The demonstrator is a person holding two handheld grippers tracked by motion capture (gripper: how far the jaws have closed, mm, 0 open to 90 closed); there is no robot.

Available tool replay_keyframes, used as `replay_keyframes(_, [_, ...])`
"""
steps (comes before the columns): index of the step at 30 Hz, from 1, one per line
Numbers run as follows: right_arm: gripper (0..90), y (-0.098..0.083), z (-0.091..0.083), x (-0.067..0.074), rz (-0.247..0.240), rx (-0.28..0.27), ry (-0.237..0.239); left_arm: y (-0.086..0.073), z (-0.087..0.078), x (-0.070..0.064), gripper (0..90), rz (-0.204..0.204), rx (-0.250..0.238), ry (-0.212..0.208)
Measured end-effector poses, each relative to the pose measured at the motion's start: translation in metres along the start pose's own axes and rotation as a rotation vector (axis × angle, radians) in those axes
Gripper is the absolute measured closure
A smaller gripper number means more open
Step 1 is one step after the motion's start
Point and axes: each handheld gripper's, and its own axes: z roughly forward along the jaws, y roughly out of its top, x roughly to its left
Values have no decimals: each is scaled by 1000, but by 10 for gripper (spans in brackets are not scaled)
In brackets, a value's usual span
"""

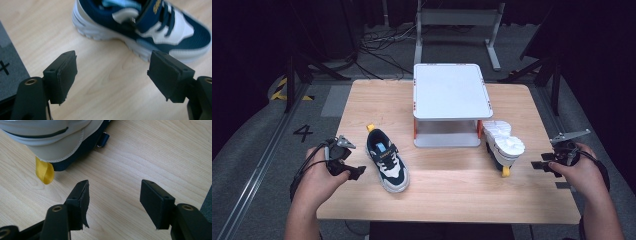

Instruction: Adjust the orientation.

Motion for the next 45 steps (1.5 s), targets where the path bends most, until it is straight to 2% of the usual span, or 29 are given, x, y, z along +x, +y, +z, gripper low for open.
replay_keyframes(1, [425,0,0,0,0,0,0,0,0,0,220,0,0,0])
replay_keyframes(3, [426,-1,0,0,-3,5,-3,1,-1,1,219,-44,1,23])
replay_keyframes(5, [429,-1,-1,0,-5,-3,-4,2,-1,1,230,-62,-3,12])
replay_keyframes(6, [431,-1,-2,0,-4,-11,-3,3,-3,1,329,-82,-26,-6])
replay_keyframes(8, [435,-1,-2,0,-4,-18,-4,7,-7,1,357,-101,-70,-27])
replay_keyframes(9, [442,-2,-2,0,-6,-32,-3,10,-10,1,350,-95,-80,-30])
replay_keyframes(12, [453,-4,-1,0,-15,-44,10,22,-12,1,343,-63,-88,0])
replay_keyframes(14, [454,-4,-1,1,-13,-45,6,31,-9,4,336,-50,-69,-20])
replay_keyframes(15, [454,-4,-2,2,-12,-48,5,36,-6,7,336,-51,-87,-43])
replay_keyframes(16, [455,-4,-2,2,-14,-53,12,36,-6,7,337,-51,-87,-43])
replay_keyframes(17, [453,-4,-3,3,-15,-52,16,46,-1,13,336,-64,-104,-79])
replay_keyframes(18, [453,-4,-3,3,-15,-52,16,46,-1,13,337,-64,-104,-79])
replay_keyframes(21, [452,-5,-3,3,-14,-55,14,60,2,20,335,-70,-119,-45])
replay_keyframes(24, [452,-7,-1,2,-16,-51,12,72,8,27,337,-92,-135,-52])
replay_keyframes(27, [452,-9,-1,2,-15,-49,11,81,15,35,351,-136,-142,-38])
replay_keyframes(29, [452,-9,-1,2,-13,-49,9,86,20,42,351,-156,-152,-45])
replay_keyframes(33, [450,-11,-4,1,-7,-56,5,95,32,55,349,-186,-122,-38])
replay_keyframes(36, [446,-12,-5,1,0,-55,6,99,43,65,348,-204,-97,-83])
replay_keyframes(38, [439,-13,-5,0,-7,-56,-1,99,51,70,346,-228,-104,-147])
replay_keyframes(39, [437,-13,-5,1,-8,-54,-4,98,54,73,351,-239,-92,-171])
replay_keyframes(41, [435,-14,-6,2,-7,-50,-8,97,57,75,367,-243,-75,-177])
replay_keyframes(42, [433,-14,-6,2,-10,-52,-5,97,58,75,384,-255,-70,-186])
replay_keyframes(43, [433,-14,-6,3,-12,-54,-5,96,58,75,428,-250,-70,-202])
replay_keyframes(45, [429,-14,-7,3,-10,-53,-5,96,59,73,481,-276,-62,-253])
